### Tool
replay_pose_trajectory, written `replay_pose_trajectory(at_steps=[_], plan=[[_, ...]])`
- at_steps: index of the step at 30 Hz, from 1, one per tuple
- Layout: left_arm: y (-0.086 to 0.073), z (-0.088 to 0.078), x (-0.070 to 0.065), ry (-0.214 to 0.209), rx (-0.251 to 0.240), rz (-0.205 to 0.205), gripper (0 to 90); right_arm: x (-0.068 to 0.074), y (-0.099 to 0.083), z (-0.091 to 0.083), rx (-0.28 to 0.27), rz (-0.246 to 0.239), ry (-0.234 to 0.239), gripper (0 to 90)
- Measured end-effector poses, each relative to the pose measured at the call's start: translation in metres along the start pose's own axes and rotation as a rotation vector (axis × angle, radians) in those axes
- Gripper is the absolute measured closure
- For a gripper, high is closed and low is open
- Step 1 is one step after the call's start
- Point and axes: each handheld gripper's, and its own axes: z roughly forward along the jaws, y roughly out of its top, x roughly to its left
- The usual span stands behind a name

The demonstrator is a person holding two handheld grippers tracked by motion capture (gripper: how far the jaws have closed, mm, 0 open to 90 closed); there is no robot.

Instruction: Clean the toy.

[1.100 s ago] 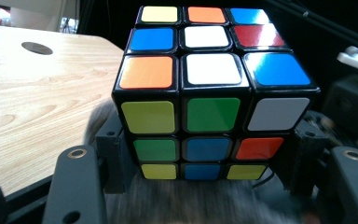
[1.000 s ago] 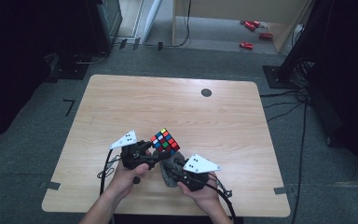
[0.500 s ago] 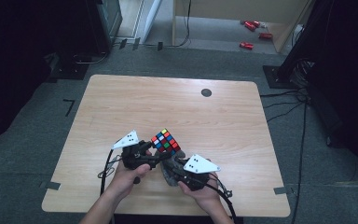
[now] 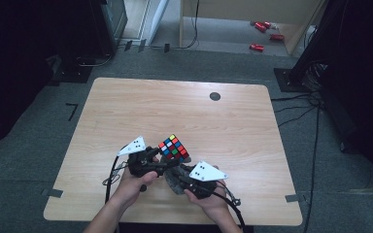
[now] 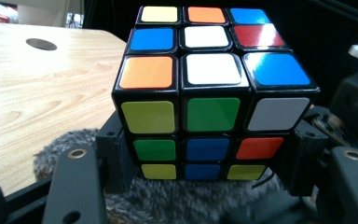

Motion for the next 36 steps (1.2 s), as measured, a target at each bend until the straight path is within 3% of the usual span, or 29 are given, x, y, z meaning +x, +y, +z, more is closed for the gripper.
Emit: replay_pose_trajectory(at_steps=[5,7,11,14,17,20,23,27,32,36], plan=[[0.0,0.0,0.001,0.001,-0.001,-0.006,35.2,-0.019,0.003,-0.013,-0.055,0.072,-0.07,73.6],[-0.001,0.002,0.0,0.001,0.005,-0.006,35.3,-0.014,0.001,-0.009,-0.045,0.061,-0.064,73.5],[-0.002,0.003,-0.001,0.002,0.006,-0.002,35.2,0.003,-0.003,0.002,-0.005,0.018,-0.007,72.8],[0.0,0.0,-0.001,0.01,-0.008,0.004,35.2,0.002,0.0,-0.001,-0.013,0.004,-0.009,73.1],[0.001,-0.004,0.002,0.032,-0.007,0.016,35.2,-0.016,0.005,-0.013,-0.066,0.06,-0.063,73.5],[0.0,-0.004,0.004,0.076,0.028,0.042,35.2,-0.037,0.005,-0.024,-0.088,0.109,-0.152,73.8],[-0.002,-0.001,0.003,0.104,0.057,0.082,35.3,-0.058,0.0,-0.033,-0.055,0.158,-0.24,73.5],[-0.006,0.004,-0.001,0.141,0.106,0.166,35.2,-0.072,-0.009,-0.033,0.022,0.177,-0.293,72.7],[-0.013,0.01,-0.007,0.223,0.205,0.335,35.2,-0.082,-0.022,-0.028,0.098,0.207,-0.332,71.7],[-0.016,0.013,-0.011,0.239,0.236,0.396,35.2,-0.087,-0.031,-0.025,0.143,0.218,-0.346,70.5]])
